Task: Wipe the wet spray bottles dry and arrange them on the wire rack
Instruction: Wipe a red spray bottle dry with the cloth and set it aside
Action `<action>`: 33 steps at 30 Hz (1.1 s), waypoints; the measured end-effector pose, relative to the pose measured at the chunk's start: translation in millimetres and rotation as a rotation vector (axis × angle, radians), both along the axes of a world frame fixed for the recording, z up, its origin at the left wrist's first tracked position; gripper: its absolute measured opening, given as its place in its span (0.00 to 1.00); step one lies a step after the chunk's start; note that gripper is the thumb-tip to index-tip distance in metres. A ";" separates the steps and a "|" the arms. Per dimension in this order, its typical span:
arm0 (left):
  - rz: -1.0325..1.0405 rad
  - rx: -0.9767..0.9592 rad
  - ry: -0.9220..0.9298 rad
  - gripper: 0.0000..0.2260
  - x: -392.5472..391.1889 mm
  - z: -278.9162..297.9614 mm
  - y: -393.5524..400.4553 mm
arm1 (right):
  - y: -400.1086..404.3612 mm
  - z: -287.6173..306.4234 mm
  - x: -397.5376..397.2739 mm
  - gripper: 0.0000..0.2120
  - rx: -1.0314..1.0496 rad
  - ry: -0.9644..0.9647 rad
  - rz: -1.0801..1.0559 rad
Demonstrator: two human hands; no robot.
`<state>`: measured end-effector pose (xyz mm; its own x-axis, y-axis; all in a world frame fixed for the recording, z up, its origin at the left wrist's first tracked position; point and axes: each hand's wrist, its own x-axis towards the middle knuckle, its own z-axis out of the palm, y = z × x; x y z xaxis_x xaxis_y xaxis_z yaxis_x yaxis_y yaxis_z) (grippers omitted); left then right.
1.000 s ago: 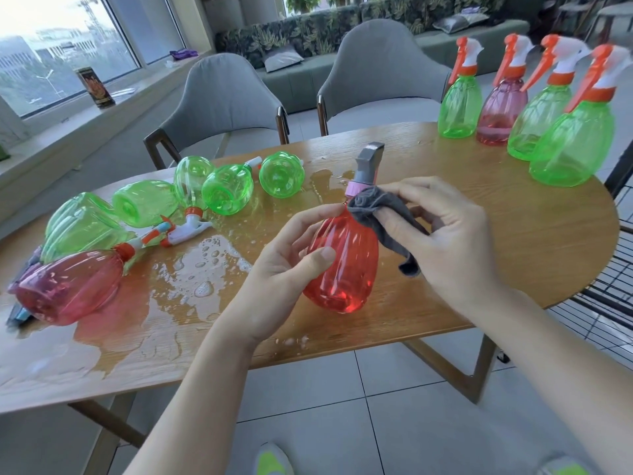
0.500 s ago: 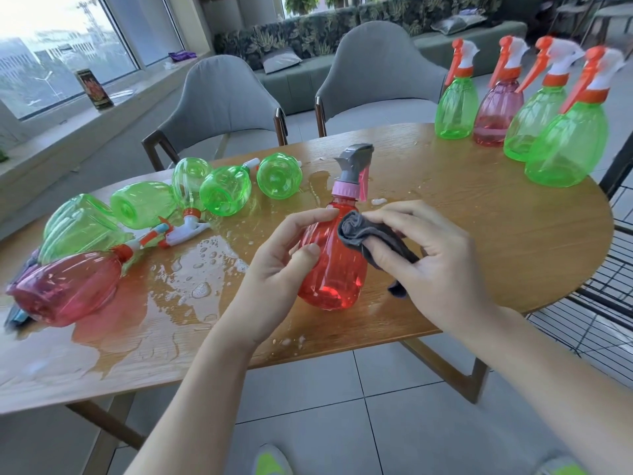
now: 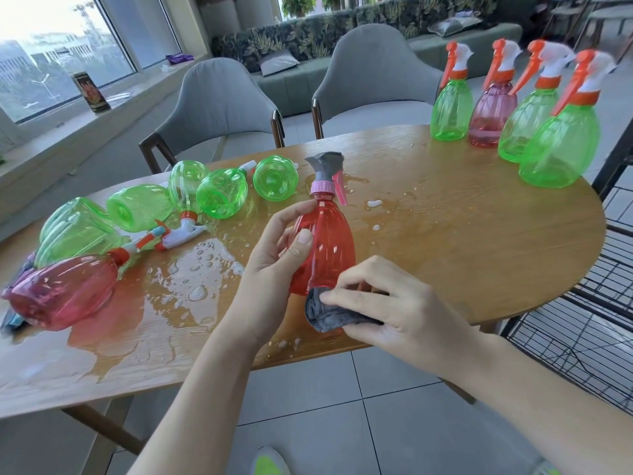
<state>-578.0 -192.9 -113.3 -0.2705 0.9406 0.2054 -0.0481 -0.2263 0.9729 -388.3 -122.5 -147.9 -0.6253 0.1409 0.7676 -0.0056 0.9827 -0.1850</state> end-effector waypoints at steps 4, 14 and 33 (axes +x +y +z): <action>-0.024 0.003 0.033 0.17 -1.1 0.6 -1.8 | 2.9 6.3 1.1 0.10 0.037 0.031 -0.027; -0.102 0.014 0.128 0.18 -14.2 -3.7 -5.7 | 24.5 32.0 -5.1 0.11 -0.130 0.333 -0.242; -0.077 0.010 0.124 0.19 -9.5 -3.7 -3.6 | 19.8 24.6 -4.7 0.11 -0.342 0.317 -0.191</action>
<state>-587.5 -196.5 -117.0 -0.1694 0.9554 0.2419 0.0543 -0.2361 0.9702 -393.0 -102.7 -123.3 -0.3075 0.5067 0.8054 0.0608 0.8552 -0.5148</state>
